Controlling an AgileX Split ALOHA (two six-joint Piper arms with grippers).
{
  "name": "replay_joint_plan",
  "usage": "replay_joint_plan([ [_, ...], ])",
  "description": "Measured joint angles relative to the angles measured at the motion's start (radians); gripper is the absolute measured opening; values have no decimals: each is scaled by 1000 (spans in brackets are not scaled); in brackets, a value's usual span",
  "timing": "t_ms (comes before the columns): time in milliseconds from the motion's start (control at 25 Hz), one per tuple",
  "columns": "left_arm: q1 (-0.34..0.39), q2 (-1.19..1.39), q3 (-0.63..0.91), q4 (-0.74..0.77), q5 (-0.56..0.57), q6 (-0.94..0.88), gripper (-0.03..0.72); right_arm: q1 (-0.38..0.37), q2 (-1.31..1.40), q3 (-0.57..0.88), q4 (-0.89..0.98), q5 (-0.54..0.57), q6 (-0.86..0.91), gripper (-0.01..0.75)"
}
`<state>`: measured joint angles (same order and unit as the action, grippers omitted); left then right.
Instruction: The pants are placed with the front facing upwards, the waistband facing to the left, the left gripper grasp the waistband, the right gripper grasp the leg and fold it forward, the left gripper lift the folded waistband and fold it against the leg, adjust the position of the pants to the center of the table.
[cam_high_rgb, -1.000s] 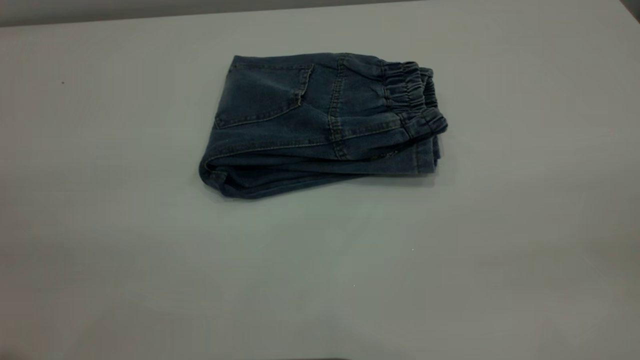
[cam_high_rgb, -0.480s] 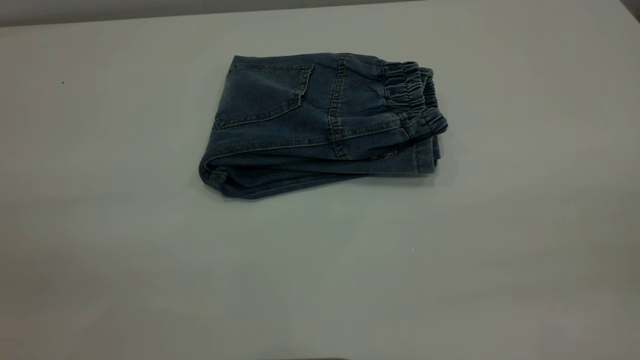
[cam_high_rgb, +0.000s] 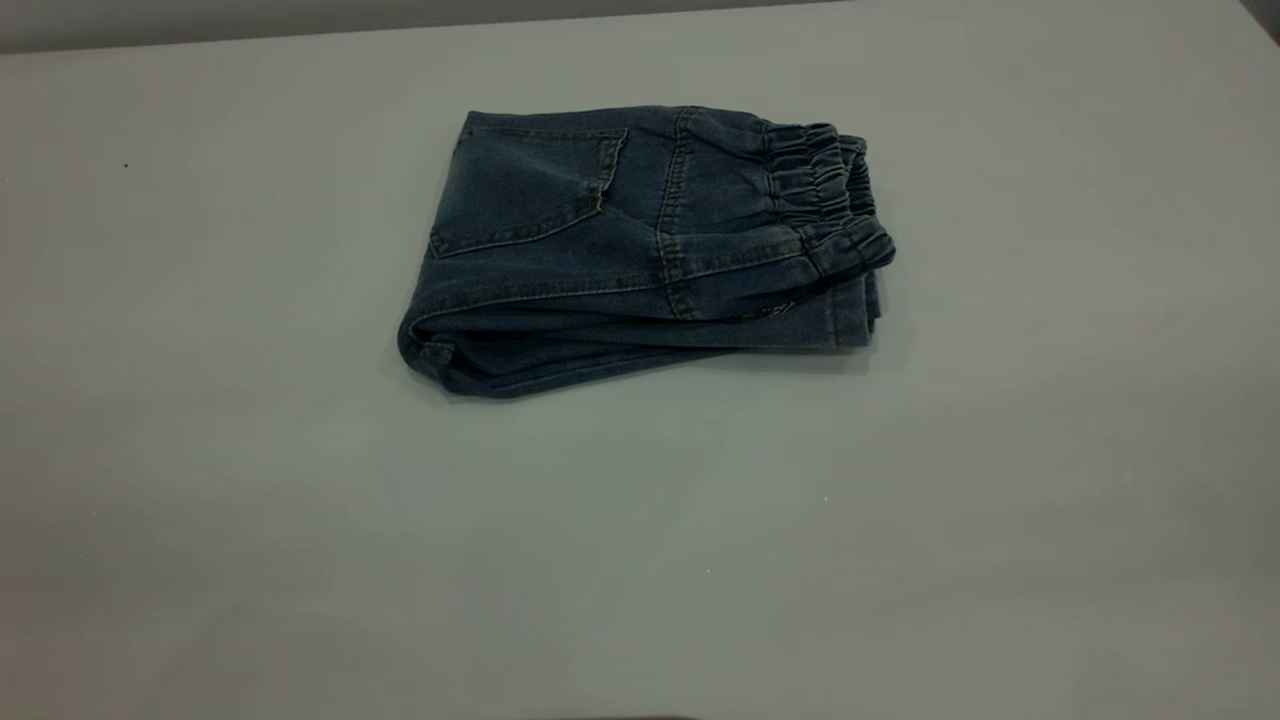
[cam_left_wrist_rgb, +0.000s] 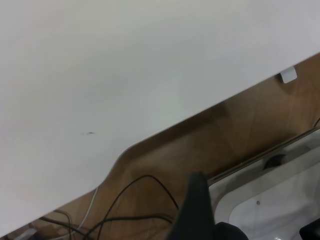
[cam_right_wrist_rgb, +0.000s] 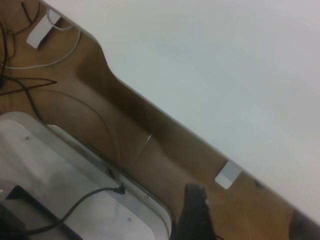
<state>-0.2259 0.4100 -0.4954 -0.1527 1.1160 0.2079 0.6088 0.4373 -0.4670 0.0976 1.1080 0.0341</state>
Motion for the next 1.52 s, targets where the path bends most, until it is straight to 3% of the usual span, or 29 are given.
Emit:
replay_joint_plan([
  [80, 0, 0, 0, 0, 0, 0, 549, -12, 0, 0, 1, 0, 0, 491],
  [160, 19, 0, 0, -2, 0, 0, 549, -71, -2, 0, 15, 0, 0, 491],
  [360, 152, -36, 0, -3, 0, 0, 549, -354, -66, 0, 30, 0, 0, 491],
  [520, 207, -132, 0, -3, 1, 0, 549, -501, -209, 0, 29, 4, 0, 491],
  [880, 209, -365, 0, -3, 14, 0, 549, -522, -435, 0, 30, 18, 0, 491],
  [1520, 209, -428, 0, -3, 20, 0, 549, -522, -448, 0, 30, 21, 0, 491],
])
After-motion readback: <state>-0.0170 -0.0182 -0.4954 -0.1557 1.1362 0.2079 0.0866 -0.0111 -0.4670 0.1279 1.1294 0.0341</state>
